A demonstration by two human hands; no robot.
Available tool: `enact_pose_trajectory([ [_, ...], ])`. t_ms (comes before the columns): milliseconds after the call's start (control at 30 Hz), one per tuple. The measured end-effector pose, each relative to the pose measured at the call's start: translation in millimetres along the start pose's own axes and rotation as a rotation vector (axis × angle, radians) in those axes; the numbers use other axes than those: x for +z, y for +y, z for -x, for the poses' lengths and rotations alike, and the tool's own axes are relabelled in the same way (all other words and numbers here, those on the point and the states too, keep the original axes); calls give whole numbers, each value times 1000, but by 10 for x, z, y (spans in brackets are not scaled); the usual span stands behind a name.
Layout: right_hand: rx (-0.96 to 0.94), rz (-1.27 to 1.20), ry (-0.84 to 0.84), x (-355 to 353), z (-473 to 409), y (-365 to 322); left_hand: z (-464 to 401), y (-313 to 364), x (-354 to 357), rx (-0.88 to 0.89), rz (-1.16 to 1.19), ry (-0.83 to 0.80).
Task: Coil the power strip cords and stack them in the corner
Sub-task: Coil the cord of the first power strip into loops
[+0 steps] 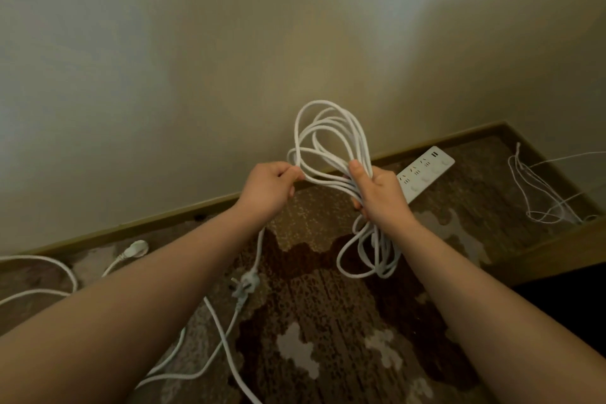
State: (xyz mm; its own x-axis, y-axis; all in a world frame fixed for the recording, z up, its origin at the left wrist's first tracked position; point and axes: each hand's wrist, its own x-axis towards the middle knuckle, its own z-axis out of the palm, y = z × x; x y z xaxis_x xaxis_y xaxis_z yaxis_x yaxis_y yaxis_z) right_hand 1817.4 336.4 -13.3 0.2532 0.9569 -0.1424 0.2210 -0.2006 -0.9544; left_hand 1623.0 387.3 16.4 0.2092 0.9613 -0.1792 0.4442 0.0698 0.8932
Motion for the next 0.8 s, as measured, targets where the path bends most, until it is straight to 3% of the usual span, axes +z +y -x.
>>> enact_pose_trajectory([
  [133, -41, 65, 25, 11, -4, 38, 69, -21, 79, -23, -57, -5],
  [233, -34, 34, 57, -3, 6, 70, 103, -19, 167, -100, -79, -99],
  [433, -53, 14, -55, 95, 57, 60, 128, 119, 244, -413, 429, -115],
  [633, -122, -24, -70, 142, 96, 57, 113, 213, 261, -555, 690, -44],
  [800, -122, -132, -136, 158, 95, 19, 43, 304, 290, -572, 781, -41],
])
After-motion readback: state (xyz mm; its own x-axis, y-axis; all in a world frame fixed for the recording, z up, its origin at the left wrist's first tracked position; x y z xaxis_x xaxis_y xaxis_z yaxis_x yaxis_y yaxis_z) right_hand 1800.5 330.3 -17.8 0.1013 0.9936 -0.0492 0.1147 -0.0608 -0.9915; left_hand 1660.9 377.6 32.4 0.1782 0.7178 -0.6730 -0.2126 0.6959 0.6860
